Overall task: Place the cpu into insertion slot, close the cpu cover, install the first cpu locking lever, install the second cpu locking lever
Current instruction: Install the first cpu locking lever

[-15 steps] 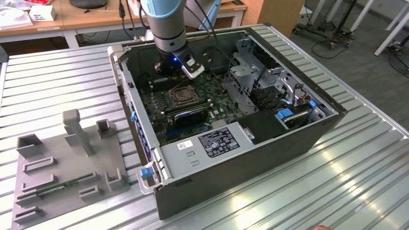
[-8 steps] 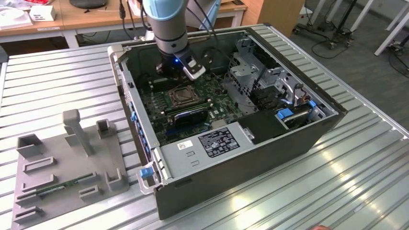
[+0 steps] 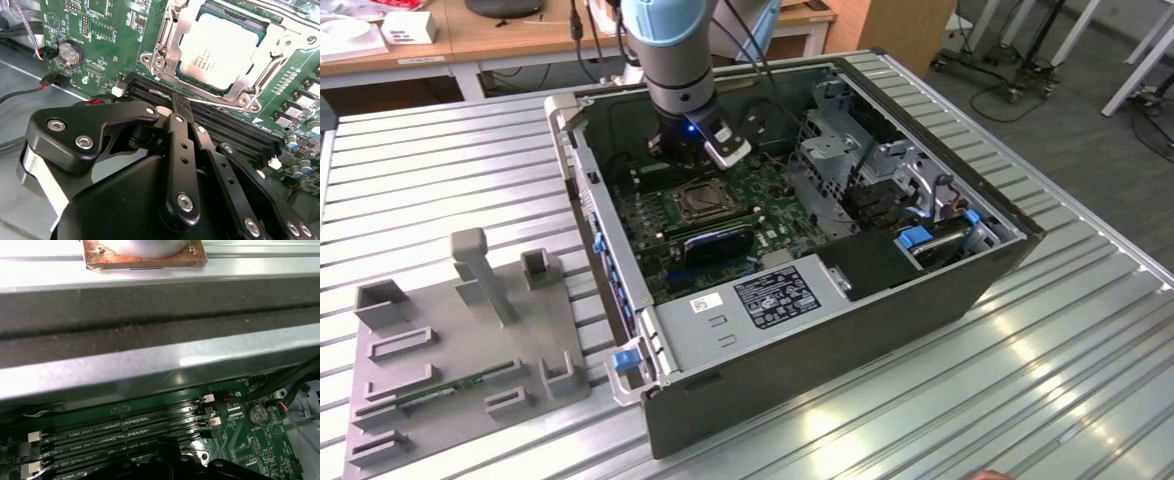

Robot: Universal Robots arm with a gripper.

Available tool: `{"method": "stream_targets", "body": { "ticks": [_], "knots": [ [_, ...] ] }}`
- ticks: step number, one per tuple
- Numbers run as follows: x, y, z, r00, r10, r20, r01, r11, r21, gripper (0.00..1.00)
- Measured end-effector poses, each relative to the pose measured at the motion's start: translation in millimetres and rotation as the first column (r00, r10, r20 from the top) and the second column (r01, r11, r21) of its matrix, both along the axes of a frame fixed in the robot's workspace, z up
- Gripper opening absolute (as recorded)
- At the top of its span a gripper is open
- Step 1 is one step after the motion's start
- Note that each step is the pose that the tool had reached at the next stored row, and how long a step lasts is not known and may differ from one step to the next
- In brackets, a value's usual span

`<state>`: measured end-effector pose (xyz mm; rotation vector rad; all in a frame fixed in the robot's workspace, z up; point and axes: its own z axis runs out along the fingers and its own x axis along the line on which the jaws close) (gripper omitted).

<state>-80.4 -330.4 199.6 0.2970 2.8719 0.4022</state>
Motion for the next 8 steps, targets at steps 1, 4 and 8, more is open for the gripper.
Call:
{"method": "stream_targets", "body": {
  "ticks": [1, 4, 8],
  "knots": [
    [0.3, 0.1, -0.3, 1.0, 0.0, 0.0, 0.0, 1.0, -0.0009, 0.11],
    [1.0, 0.2, -1.0, 1.0, 0.0, 0.0001, 0.0, 1.0, -0.0079, 0.11],
    [1.7, 0.6, -2.3, 1.0, 0.0, 0.0002, 0.0, 0.9998, -0.0209, 0.11]
  ]
}}
